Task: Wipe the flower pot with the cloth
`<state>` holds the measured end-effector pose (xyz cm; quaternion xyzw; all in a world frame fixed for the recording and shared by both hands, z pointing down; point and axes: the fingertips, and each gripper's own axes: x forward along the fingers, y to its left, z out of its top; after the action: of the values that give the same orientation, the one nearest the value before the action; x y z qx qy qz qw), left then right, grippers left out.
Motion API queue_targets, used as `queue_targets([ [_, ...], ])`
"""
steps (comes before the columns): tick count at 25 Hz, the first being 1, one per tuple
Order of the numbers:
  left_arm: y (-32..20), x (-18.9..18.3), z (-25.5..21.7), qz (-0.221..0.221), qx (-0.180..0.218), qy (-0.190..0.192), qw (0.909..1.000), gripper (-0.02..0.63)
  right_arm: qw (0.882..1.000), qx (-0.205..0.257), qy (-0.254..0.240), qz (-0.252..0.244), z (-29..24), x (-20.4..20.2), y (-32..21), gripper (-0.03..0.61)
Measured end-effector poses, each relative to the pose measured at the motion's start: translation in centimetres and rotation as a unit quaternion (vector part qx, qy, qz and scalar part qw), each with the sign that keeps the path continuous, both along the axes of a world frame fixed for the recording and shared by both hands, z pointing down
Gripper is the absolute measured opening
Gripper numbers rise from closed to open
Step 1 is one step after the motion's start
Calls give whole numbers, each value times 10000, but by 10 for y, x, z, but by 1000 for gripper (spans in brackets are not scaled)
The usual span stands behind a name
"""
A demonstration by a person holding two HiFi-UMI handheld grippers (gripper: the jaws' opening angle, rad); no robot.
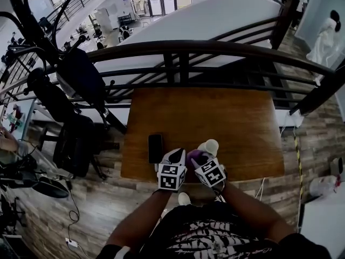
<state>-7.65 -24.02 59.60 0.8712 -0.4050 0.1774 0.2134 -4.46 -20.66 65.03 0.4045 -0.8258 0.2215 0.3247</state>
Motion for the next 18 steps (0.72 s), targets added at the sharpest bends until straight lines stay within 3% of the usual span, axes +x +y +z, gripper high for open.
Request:
queue_targets([
  [10,0,21,8,175,-88,63,9998,2,9982,-596,-34,-112,26,38,42,34],
  [18,-2,51,10,306,-123,180,9993,2,9956,-863,378,7,35,90,58,32],
])
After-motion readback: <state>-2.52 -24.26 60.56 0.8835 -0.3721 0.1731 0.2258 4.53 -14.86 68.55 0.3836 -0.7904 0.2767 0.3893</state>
